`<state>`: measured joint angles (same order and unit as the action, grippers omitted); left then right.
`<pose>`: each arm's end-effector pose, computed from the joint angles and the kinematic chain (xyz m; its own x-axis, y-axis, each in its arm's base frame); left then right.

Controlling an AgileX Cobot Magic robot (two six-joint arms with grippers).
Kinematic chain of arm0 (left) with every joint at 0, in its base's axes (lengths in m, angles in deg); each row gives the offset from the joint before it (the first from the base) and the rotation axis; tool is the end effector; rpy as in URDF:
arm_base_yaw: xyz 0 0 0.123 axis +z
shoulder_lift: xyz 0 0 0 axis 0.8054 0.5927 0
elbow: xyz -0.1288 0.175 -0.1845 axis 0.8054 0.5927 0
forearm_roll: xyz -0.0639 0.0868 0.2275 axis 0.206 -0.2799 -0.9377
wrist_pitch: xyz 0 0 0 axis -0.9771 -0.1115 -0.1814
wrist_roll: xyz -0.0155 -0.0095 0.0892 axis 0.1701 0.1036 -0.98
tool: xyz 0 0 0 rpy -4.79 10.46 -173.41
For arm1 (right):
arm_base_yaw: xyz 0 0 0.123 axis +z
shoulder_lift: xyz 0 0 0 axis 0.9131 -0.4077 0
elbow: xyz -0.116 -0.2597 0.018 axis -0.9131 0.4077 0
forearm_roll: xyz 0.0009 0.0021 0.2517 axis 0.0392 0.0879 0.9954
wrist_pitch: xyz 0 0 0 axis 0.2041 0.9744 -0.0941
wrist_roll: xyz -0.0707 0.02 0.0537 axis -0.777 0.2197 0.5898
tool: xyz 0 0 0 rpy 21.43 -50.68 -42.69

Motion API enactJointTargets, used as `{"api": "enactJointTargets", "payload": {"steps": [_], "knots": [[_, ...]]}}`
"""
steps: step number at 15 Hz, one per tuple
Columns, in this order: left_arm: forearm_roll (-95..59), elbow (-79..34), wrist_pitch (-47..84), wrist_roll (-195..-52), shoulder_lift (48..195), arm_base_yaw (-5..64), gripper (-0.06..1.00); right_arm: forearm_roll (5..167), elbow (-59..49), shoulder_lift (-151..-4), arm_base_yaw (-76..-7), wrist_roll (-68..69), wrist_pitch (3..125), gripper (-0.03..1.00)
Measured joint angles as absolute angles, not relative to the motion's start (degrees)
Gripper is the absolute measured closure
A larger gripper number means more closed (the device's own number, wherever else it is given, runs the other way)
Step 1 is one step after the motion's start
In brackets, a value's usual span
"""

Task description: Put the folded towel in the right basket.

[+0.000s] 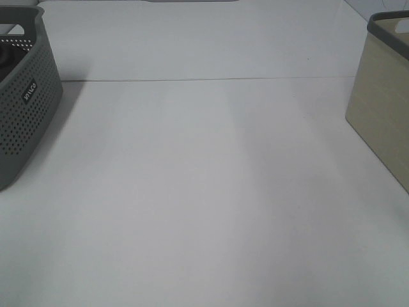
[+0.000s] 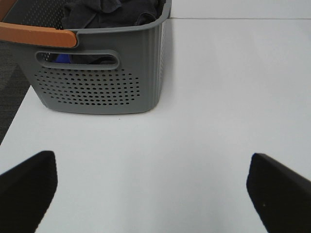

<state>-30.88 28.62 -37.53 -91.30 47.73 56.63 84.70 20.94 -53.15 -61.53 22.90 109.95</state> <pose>-0.0051 -0.0011 0.2783 -0.4368 -0.0037 -0.8996 -0.0359 0.9993 0.0134 0.1499 0.0206 0.3647 -0.7069 0.0063 -0.7073 -0.1035 0.9883 0.1122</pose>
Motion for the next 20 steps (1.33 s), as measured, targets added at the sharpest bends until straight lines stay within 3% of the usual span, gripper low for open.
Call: {"api": "enactJointTargets", "payload": {"steps": [1, 3, 10, 17, 20], "knots": [[-30.88, 28.62, -37.53, -91.3, 47.73, 56.63, -0.05, 84.3, 31.72, -43.24, -61.53, 22.9, 109.84, 0.01], [-30.88, 28.62, -37.53, -91.3, 47.73, 56.63, -0.05, 84.18, 39.16, -32.35, -61.53, 22.9, 109.95, 0.01], [-30.88, 28.62, -37.53, -91.3, 47.73, 56.63, -0.05, 79.2, 48.85, -6.57, -61.53, 22.9, 117.23, 0.01], [-30.88, 28.62, -37.53, -91.3, 47.73, 56.63, -0.05, 79.09, 49.08, -3.93, -61.64, 22.9, 118.03, 0.01], [-30.88, 28.62, -37.53, -91.3, 47.73, 56.63, -0.05, 79.14, 49.08, -3.93, -65.82, 22.9, 118.03, 0.01]]}}
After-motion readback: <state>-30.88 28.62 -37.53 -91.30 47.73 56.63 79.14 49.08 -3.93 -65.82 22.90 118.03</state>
